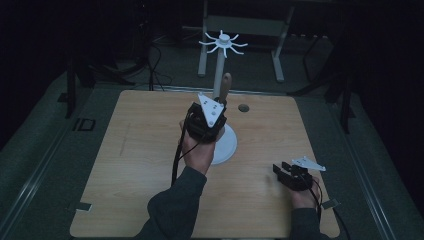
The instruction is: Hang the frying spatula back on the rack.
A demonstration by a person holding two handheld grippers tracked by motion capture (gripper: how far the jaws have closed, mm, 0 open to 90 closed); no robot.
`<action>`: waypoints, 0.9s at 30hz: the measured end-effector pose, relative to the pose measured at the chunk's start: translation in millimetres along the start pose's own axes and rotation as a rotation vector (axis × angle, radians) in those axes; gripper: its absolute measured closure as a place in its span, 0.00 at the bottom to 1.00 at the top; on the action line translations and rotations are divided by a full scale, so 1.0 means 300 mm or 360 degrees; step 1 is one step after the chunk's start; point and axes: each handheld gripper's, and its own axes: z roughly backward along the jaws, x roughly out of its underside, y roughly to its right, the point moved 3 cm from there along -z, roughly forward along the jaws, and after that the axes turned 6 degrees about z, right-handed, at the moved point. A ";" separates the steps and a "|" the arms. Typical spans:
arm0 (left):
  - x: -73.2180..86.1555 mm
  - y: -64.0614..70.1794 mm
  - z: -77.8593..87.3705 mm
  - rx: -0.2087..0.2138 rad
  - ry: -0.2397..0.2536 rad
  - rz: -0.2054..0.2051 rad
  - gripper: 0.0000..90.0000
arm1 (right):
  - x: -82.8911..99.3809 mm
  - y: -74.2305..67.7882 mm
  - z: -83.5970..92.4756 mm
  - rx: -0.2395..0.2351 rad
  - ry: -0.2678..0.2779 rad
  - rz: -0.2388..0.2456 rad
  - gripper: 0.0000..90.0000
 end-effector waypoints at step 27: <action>-0.054 -0.005 -0.028 -0.0172 -0.0019 0.0013 0.83 | 0.000 -0.001 -0.001 -0.0003 -0.0002 0.0008 0.62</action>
